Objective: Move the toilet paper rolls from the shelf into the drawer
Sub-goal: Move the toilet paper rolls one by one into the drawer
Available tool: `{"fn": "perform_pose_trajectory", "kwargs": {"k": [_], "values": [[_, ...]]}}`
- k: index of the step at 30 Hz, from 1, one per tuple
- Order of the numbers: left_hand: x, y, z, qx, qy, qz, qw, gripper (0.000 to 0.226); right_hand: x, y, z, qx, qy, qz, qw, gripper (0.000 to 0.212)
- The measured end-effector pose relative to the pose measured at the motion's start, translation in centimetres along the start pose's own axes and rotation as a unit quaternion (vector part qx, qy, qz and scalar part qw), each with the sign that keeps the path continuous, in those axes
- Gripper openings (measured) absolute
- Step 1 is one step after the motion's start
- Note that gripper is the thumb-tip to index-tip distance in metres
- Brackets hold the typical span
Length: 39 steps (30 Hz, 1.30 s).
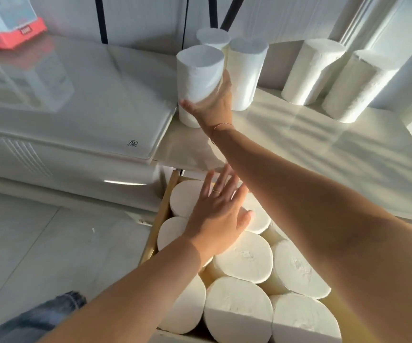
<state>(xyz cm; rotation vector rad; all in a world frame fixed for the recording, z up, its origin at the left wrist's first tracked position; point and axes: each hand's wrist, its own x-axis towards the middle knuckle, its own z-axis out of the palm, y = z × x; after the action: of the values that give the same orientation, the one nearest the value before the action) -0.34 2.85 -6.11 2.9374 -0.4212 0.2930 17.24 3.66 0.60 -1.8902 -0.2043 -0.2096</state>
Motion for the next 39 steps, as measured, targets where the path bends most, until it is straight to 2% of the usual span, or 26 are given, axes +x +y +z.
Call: {"fn": "perform_pose_trajectory", "kwargs": {"k": [6,11,14,18,23,25,28,30,32,36,39], "values": [[-0.1,0.0,-0.4,0.002,0.004,0.006,1.000,0.059,1.0,-0.1,0.9,0.034,0.028,-0.020,0.999,0.114],[0.1,-0.1,0.1,-0.004,0.014,0.009,1.000,0.060,0.7,0.1,-0.8,0.047,0.000,-0.028,0.999,0.104],[0.2,-0.1,0.2,0.008,0.012,0.015,1.000,0.066,-1.1,0.1,-3.8,0.046,-0.032,-0.040,0.998,0.097],[0.0,0.0,-0.2,0.010,0.006,0.010,1.000,0.068,-5.0,1.1,-9.5,0.064,-0.093,-0.042,0.993,0.075],[-1.0,3.2,-0.4,-0.008,-0.005,0.105,0.994,0.061,-10.2,2.2,-18.5,0.077,-0.074,-0.041,0.993,0.057],[-1.6,5.2,0.0,-0.032,-0.020,0.120,0.992,0.062,-12.0,2.3,-21.9,0.069,-0.055,-0.021,0.996,0.060],[-2.0,6.8,0.8,-0.031,-0.047,0.146,0.988,0.063,-15.6,3.0,-27.0,0.063,-0.032,0.012,0.997,0.080],[-1.7,7.1,1.2,-0.030,-0.068,0.159,0.984,0.063,-18.5,3.6,-30.3,0.051,-0.038,0.041,0.997,0.085],[-1.5,7.8,1.5,-0.022,-0.083,0.148,0.985,0.064,-21.8,4.3,-33.2,0.040,-0.062,0.073,0.995,0.084],[-1.0,9.8,2.3,-0.015,-0.093,0.129,0.987,0.063,-26.0,5.6,-37.2,0.045,-0.054,0.156,0.985,0.110],[-0.2,11.0,2.3,-0.005,-0.108,0.131,0.985,0.063,-25.5,5.8,-38.7,0.059,-0.076,0.175,0.980,0.090]]}}
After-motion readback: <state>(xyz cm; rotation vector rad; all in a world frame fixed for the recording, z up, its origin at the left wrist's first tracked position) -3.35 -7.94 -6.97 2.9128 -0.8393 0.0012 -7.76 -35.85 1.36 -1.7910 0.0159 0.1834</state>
